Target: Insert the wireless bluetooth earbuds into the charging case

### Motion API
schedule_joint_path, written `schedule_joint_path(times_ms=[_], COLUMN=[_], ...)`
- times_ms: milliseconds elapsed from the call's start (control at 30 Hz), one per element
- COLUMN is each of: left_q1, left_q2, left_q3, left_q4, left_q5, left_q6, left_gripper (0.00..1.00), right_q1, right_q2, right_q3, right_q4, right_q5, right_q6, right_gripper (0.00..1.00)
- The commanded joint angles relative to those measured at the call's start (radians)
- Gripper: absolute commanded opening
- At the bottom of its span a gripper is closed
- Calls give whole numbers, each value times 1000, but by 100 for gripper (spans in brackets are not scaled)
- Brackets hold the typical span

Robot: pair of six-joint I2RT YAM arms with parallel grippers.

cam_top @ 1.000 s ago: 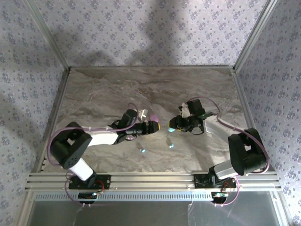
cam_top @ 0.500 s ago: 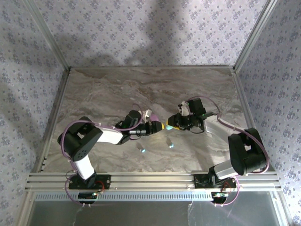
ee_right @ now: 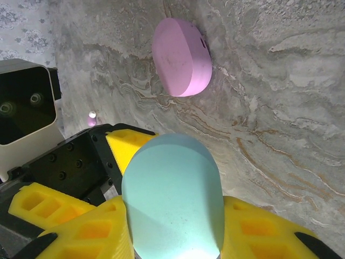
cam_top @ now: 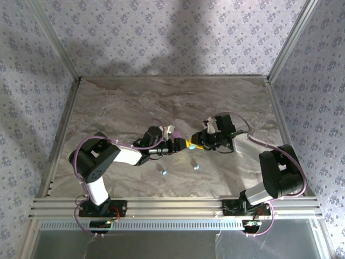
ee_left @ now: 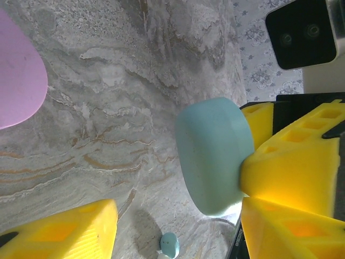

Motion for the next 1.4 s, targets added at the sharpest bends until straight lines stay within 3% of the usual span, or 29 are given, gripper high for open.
schedule_joint_path(times_ms=[0,433,967,1167,1367], left_q1=[-5,-1,31,9,-13], left_q2=[12,-4,-101,-129,-65], left_q3=[20,2,-35,-34,-28], left_q4=[65,-64,-147,-65,54], left_q5=[17,-74,-97,-46,-21], left_q6=[-2,42,73,42,-11], left_gripper=[61,56,55,63,68], right_q1=[0,-5,-24,-24,-23], right_q2=[13,-26,-62,-61,-58], right_q3=[-19,-44,-65,-69,-75], right_q4=[47,90,9,27,74], right_q5=[-56,-93,-59,-64,-90], right_q6=[47,97,49,61,103], right_gripper=[34,33,33,33,33])
